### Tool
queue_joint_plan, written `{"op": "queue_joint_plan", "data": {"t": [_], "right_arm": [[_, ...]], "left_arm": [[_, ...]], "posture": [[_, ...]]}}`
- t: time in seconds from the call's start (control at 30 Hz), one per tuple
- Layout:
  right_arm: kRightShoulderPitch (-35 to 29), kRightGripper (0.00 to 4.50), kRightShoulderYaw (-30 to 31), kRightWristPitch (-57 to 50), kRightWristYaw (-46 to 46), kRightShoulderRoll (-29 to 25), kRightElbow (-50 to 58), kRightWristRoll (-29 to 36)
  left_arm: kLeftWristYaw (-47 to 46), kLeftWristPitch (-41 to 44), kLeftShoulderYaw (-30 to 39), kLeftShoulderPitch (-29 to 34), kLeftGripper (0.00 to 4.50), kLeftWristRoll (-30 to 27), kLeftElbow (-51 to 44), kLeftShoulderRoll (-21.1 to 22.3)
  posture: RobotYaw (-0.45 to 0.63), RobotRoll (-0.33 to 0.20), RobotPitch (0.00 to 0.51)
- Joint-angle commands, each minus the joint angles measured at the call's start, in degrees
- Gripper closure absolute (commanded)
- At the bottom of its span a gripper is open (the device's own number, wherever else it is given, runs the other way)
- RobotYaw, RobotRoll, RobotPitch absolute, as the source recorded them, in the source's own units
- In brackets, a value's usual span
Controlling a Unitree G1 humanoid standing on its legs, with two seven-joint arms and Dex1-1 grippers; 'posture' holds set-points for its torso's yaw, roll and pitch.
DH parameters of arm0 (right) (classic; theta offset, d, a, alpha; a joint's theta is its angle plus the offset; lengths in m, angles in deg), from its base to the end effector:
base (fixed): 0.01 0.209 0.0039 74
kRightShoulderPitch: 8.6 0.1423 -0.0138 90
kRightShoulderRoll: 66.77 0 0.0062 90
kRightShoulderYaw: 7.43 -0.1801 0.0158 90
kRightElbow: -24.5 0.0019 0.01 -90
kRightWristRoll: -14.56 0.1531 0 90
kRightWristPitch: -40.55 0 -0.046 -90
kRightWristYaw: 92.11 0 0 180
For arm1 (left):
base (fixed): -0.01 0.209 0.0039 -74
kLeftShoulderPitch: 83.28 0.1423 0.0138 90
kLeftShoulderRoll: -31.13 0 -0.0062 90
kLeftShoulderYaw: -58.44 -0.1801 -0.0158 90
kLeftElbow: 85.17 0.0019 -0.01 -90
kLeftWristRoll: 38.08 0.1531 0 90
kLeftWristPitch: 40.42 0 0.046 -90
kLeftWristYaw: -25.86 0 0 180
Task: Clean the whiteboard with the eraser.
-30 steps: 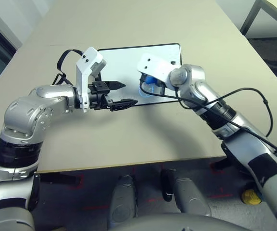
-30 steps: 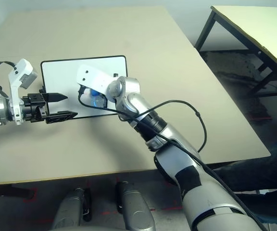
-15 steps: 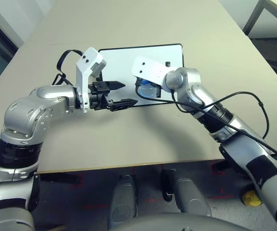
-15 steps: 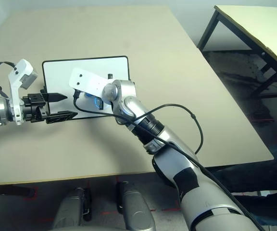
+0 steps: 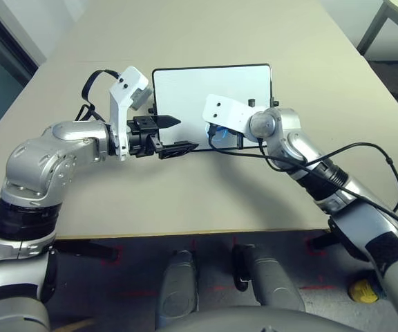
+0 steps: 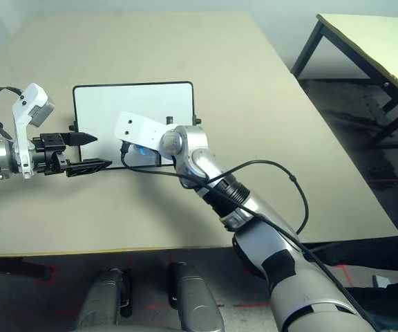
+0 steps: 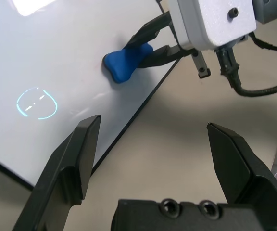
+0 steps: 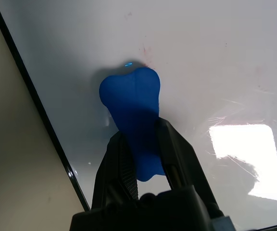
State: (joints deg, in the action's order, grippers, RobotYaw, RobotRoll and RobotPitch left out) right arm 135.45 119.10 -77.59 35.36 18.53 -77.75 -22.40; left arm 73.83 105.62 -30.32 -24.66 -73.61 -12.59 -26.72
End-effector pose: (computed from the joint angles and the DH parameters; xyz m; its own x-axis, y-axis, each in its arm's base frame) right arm 0.3210 -0.0659 0.2059 0.7034 0.3739 -0.6045 -0.6347 -0.0524 -0.7710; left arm 0.2569 0.2225 0.2391 0.5406 -0.7538 -0.3735 0.8262 0.5595 0.0666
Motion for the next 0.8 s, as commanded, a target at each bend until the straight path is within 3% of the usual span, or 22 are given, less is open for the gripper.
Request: {"op": "queue_joint_plan", "data": {"t": [0.03,0.43,0.8], "right_arm": [[-2.7,3.7,0.1,-1.6,-0.5,-2.8,-6.8,-1.0],[3.7,3.71,0.0,-0.8,2.3,7.3,-12.3,0.3],[5.8,3.71,-0.6,0.3,4.2,10.9,-15.8,0.8]], "left_arm": [[0.3,0.5,-0.6,0.0,0.0,0.2,-0.2,0.3],[-0.1,0.7,-0.5,-0.1,0.0,0.1,-0.5,0.1],[-0.1,0.3,-0.9,-0.4,0.0,0.3,-0.2,-0.3]], "posture": [[-0.04,0.0,0.189],[-0.02,0.0,0.181],[-0.02,0.0,0.172]]}}
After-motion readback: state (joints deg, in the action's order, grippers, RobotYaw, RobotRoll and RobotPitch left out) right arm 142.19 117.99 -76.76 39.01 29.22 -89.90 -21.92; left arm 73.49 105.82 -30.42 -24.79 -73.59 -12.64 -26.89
